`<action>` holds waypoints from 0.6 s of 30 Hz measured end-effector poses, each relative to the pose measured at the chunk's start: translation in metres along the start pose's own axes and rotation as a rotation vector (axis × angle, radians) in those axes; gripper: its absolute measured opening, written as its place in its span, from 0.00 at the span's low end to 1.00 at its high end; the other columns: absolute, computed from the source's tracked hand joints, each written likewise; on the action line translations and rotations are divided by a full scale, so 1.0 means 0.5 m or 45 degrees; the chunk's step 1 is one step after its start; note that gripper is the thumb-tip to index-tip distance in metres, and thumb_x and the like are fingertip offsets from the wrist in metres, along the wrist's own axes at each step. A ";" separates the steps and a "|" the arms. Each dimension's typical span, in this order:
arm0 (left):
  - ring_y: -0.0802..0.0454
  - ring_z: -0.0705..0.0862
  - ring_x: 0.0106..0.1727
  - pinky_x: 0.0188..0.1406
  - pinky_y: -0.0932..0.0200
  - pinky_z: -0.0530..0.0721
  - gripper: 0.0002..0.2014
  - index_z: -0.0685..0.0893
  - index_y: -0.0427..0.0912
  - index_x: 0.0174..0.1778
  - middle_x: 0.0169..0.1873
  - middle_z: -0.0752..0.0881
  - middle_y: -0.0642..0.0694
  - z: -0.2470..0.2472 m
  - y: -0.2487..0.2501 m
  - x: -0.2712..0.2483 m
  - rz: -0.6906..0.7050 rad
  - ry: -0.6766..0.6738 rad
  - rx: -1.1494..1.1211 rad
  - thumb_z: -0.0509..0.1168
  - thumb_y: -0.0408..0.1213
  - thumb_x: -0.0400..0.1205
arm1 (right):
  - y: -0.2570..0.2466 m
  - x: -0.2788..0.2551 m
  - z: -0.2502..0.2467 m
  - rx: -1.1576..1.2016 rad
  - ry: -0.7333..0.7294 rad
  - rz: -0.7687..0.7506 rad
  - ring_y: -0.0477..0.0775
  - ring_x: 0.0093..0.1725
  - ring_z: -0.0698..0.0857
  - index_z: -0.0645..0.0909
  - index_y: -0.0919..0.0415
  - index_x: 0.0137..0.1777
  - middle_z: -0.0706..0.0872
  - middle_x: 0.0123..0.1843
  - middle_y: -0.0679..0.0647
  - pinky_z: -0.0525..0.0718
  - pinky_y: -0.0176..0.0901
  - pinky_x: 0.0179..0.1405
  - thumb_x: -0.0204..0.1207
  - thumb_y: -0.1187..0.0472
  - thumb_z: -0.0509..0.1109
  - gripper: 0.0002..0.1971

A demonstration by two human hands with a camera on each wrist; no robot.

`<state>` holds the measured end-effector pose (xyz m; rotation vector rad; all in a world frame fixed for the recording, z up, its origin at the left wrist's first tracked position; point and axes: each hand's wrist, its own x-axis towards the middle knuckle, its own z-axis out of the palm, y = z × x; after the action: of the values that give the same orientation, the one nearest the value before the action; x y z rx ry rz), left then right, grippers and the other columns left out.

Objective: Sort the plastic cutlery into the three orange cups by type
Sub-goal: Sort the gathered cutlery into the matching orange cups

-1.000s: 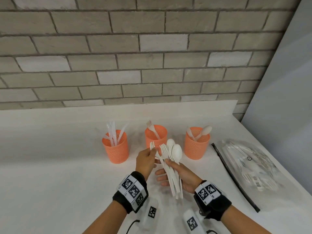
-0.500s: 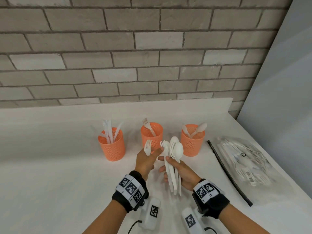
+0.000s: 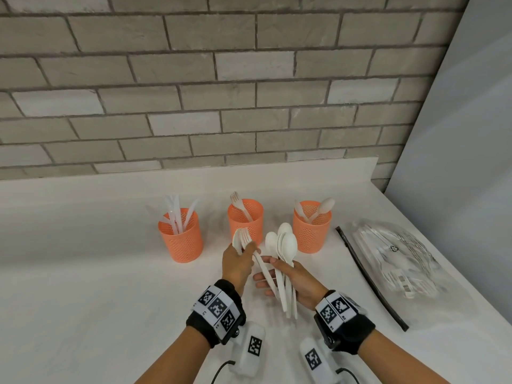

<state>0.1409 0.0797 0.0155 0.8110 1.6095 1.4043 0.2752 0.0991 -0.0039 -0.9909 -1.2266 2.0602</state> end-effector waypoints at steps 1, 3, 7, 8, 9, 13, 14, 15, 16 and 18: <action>0.54 0.77 0.27 0.26 0.62 0.72 0.08 0.79 0.41 0.39 0.30 0.84 0.46 -0.003 0.004 0.002 0.032 0.029 -0.007 0.58 0.33 0.83 | 0.003 0.002 -0.003 0.013 0.019 -0.001 0.58 0.45 0.90 0.80 0.58 0.61 0.88 0.53 0.69 0.89 0.46 0.44 0.83 0.56 0.59 0.13; 0.52 0.79 0.27 0.27 0.61 0.74 0.09 0.77 0.42 0.41 0.27 0.83 0.45 -0.007 0.012 0.008 0.093 0.060 -0.052 0.54 0.31 0.84 | 0.007 0.004 -0.010 0.021 0.070 0.002 0.58 0.45 0.89 0.79 0.60 0.62 0.88 0.52 0.67 0.89 0.48 0.47 0.83 0.56 0.59 0.14; 0.55 0.72 0.17 0.20 0.62 0.78 0.03 0.74 0.37 0.49 0.25 0.71 0.45 -0.007 0.015 0.015 0.047 -0.004 -0.119 0.56 0.29 0.84 | 0.007 0.004 -0.019 0.031 0.147 0.008 0.55 0.35 0.88 0.79 0.61 0.59 0.88 0.40 0.62 0.88 0.48 0.40 0.83 0.58 0.59 0.11; 0.57 0.71 0.15 0.19 0.63 0.76 0.02 0.75 0.38 0.49 0.24 0.71 0.46 -0.006 0.014 0.010 0.022 -0.047 -0.102 0.59 0.29 0.83 | 0.006 0.004 -0.020 0.034 0.162 0.009 0.53 0.30 0.86 0.79 0.61 0.58 0.86 0.35 0.60 0.88 0.46 0.35 0.83 0.59 0.59 0.11; 0.58 0.69 0.15 0.17 0.64 0.73 0.02 0.77 0.38 0.47 0.22 0.71 0.47 -0.002 0.013 0.005 0.001 -0.096 -0.091 0.62 0.29 0.81 | 0.006 0.004 -0.022 0.034 0.177 0.011 0.52 0.25 0.83 0.80 0.62 0.57 0.84 0.30 0.57 0.86 0.43 0.30 0.83 0.60 0.59 0.10; 0.58 0.66 0.16 0.16 0.67 0.65 0.05 0.81 0.43 0.37 0.13 0.74 0.56 0.019 0.010 -0.013 -0.022 -0.269 -0.042 0.68 0.34 0.78 | 0.006 0.002 -0.021 -0.010 0.192 0.014 0.48 0.18 0.75 0.81 0.61 0.53 0.74 0.19 0.50 0.78 0.38 0.22 0.83 0.61 0.60 0.09; 0.59 0.66 0.16 0.16 0.67 0.65 0.04 0.81 0.42 0.38 0.14 0.76 0.55 0.024 0.008 -0.015 -0.020 -0.289 -0.023 0.69 0.35 0.78 | 0.005 0.000 -0.019 -0.015 0.184 0.015 0.47 0.17 0.74 0.80 0.61 0.51 0.73 0.19 0.50 0.78 0.37 0.21 0.83 0.61 0.60 0.08; 0.59 0.67 0.15 0.15 0.67 0.65 0.05 0.82 0.41 0.39 0.17 0.78 0.54 0.029 0.007 -0.016 -0.018 -0.294 -0.012 0.70 0.36 0.77 | 0.003 -0.001 -0.017 -0.020 0.172 0.018 0.47 0.17 0.74 0.79 0.61 0.48 0.73 0.18 0.50 0.78 0.37 0.20 0.83 0.61 0.60 0.07; 0.60 0.68 0.14 0.15 0.67 0.66 0.06 0.82 0.40 0.38 0.20 0.80 0.49 0.033 0.004 -0.016 -0.015 -0.287 -0.004 0.70 0.37 0.77 | 0.002 -0.004 -0.015 -0.029 0.154 0.022 0.47 0.17 0.74 0.78 0.61 0.46 0.73 0.18 0.50 0.78 0.38 0.20 0.83 0.62 0.61 0.06; 0.59 0.68 0.14 0.15 0.66 0.67 0.09 0.80 0.39 0.33 0.22 0.77 0.45 0.040 0.001 -0.015 -0.003 -0.264 0.009 0.71 0.37 0.77 | 0.000 -0.006 -0.013 -0.061 0.112 0.030 0.47 0.17 0.75 0.76 0.61 0.45 0.73 0.19 0.49 0.79 0.39 0.21 0.82 0.61 0.61 0.06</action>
<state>0.1620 0.0818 0.0167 0.9266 1.4567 1.2689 0.2821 0.1001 -0.0049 -1.1111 -1.2293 1.9916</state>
